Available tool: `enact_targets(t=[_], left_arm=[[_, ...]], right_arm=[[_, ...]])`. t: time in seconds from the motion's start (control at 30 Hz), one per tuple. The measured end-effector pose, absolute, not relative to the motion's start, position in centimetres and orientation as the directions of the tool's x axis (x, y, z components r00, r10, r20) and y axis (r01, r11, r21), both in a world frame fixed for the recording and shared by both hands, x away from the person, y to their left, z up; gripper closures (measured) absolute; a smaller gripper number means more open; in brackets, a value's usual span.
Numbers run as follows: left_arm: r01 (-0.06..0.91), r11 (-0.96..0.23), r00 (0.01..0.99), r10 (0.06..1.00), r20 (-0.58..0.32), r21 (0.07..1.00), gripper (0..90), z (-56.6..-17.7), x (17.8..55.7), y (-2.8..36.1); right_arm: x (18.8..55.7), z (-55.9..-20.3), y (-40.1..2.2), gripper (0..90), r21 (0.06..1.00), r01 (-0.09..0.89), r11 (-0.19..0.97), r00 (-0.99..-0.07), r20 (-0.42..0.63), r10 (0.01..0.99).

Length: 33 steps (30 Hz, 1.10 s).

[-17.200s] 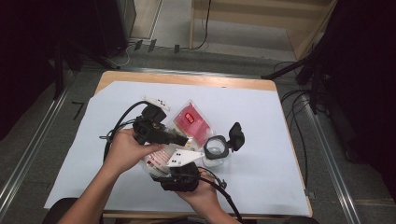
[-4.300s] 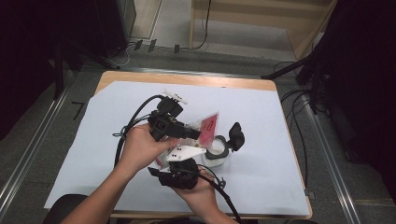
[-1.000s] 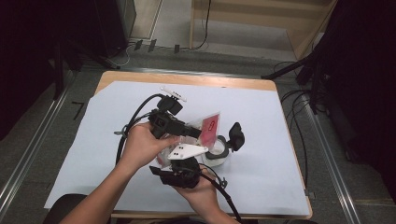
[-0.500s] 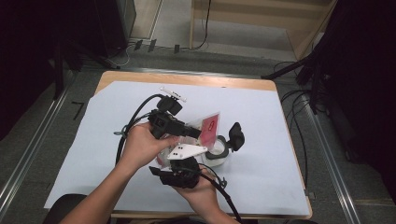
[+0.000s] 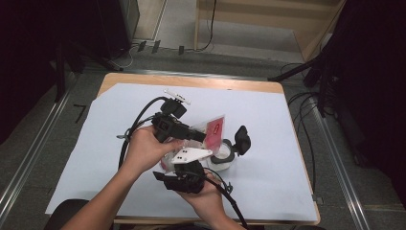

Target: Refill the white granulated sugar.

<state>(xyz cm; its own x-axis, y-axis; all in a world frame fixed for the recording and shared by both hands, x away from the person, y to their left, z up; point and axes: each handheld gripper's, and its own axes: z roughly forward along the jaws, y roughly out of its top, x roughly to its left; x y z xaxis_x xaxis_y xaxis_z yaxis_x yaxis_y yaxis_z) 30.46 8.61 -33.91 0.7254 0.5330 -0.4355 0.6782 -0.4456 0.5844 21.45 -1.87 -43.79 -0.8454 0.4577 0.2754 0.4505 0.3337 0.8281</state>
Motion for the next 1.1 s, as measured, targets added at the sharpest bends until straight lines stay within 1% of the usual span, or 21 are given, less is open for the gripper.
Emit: enact_targets(t=[0.5,0.67,1.1], left_arm=[[0.678,-0.446,0.726,0.535,-0.433,0.585,76.4,-33.92,30.36,8.66],[0.687,-0.437,0.719,0.529,-0.451,0.581,75.6,-34.12,30.53,8.8],[0.684,-0.442,0.721,0.532,-0.444,0.581,75.7,-34.11,30.48,8.81]], right_arm=[[21.38,-43.83,-1.82,62.9,0.827,0.45,0.337,-0.844,0.271,0.462],[21.39,-43.84,-1.84,62.9,0.826,0.45,0.34,-0.846,0.271,0.46],[21.4,-43.86,-1.83,62.9,0.826,0.447,0.343,-0.848,0.268,0.458]])
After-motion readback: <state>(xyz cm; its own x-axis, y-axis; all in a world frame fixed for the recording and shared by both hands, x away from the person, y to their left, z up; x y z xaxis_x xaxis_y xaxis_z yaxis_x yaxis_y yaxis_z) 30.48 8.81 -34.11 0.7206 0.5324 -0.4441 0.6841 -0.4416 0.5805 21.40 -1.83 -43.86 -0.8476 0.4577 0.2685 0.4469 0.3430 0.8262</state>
